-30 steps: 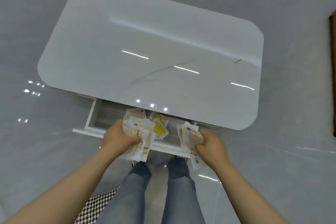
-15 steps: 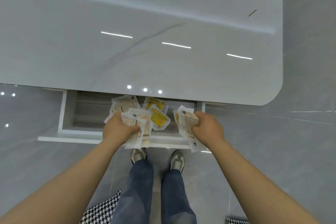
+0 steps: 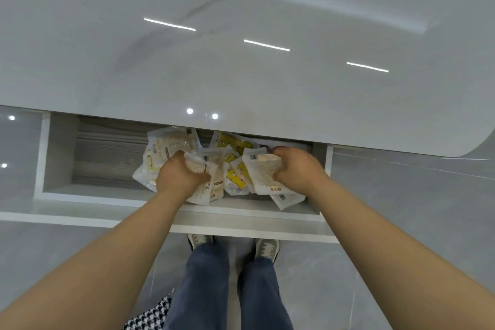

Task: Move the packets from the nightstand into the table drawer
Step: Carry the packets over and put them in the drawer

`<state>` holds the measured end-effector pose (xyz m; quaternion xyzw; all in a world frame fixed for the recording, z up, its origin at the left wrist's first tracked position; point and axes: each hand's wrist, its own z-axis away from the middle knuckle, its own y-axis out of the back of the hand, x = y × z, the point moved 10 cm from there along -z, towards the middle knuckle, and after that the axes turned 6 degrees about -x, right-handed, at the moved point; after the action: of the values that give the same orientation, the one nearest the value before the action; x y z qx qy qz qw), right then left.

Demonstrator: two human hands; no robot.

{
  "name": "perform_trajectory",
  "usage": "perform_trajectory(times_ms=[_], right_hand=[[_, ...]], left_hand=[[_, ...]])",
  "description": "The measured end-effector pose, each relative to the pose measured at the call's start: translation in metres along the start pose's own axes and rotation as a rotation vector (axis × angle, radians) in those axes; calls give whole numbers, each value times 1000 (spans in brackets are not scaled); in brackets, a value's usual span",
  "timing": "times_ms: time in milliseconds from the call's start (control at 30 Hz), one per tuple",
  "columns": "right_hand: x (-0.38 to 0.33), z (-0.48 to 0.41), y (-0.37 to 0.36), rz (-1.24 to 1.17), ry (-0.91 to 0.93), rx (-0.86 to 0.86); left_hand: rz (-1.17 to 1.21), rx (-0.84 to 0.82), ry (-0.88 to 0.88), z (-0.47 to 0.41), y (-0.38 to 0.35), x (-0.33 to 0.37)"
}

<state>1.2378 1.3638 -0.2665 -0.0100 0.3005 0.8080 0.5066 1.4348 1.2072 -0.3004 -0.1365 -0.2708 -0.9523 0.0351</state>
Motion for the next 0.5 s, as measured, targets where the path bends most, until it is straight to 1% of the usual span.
perform_trajectory(times_ms=[100, 233, 500], right_hand=[[3, -10, -5, 69, -6, 28], [18, -18, -9, 140, -102, 74], [46, -7, -10, 221, -273, 99]], left_hand=[[-21, 8, 27, -12, -1, -9], [-35, 20, 44, -20, 0, -16], [-183, 24, -38, -4, -1, -9]])
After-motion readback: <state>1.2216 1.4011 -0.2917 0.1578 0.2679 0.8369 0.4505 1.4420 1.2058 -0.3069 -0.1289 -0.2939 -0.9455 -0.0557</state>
